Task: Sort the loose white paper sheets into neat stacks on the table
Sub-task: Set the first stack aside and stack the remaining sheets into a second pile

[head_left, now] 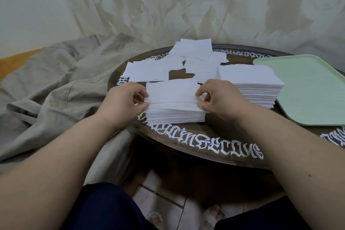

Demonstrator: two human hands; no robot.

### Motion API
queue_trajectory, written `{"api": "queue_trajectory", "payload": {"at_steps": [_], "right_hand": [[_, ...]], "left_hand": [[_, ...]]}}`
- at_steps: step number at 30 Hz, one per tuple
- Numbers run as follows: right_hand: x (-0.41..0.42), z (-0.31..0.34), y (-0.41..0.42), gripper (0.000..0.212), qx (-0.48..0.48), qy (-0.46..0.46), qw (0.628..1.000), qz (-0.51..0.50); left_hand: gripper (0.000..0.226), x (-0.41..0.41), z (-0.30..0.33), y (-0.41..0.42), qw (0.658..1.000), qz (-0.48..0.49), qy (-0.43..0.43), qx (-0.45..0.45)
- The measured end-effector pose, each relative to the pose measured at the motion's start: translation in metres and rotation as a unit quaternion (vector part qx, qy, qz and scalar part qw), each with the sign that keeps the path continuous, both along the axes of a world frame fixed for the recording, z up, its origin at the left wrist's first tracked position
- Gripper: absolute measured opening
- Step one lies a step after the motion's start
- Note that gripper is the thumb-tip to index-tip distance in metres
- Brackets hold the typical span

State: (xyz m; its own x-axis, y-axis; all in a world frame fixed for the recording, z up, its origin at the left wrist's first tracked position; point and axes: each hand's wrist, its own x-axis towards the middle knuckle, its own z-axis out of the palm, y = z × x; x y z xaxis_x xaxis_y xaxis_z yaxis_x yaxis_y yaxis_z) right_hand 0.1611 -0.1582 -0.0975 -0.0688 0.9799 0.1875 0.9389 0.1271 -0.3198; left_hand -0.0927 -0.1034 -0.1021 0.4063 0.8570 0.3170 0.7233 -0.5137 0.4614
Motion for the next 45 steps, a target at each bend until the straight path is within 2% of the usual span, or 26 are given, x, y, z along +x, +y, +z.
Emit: {"api": "queue_trajectory", "payload": {"at_steps": [8,16,25,34,38,45], "right_hand": [[-0.002,0.000,0.000,0.019,0.008,-0.013,1.000,0.012],[-0.006,0.000,-0.002,0.013,0.031,-0.028,0.999,0.003],[-0.003,0.005,-0.006,0.011,0.013,-0.034,0.999,0.012],[-0.005,0.007,-0.006,0.013,-0.003,-0.050,0.999,0.021],[-0.006,0.005,-0.003,0.017,-0.001,-0.046,0.998,0.032],[-0.011,0.003,-0.002,0.019,-0.012,-0.084,0.996,0.038]], "left_hand": [[0.004,0.007,0.003,-0.001,0.999,0.036,0.008,0.032],[0.012,0.001,-0.004,0.002,0.999,0.033,-0.043,-0.006],[0.010,-0.001,-0.002,0.002,1.000,-0.010,0.017,0.001],[0.011,-0.006,-0.002,0.005,0.999,-0.023,0.026,-0.012],[0.004,-0.004,-0.001,0.003,0.999,-0.027,0.031,-0.013],[0.011,0.004,-0.003,0.000,0.998,-0.021,0.057,-0.005]]}}
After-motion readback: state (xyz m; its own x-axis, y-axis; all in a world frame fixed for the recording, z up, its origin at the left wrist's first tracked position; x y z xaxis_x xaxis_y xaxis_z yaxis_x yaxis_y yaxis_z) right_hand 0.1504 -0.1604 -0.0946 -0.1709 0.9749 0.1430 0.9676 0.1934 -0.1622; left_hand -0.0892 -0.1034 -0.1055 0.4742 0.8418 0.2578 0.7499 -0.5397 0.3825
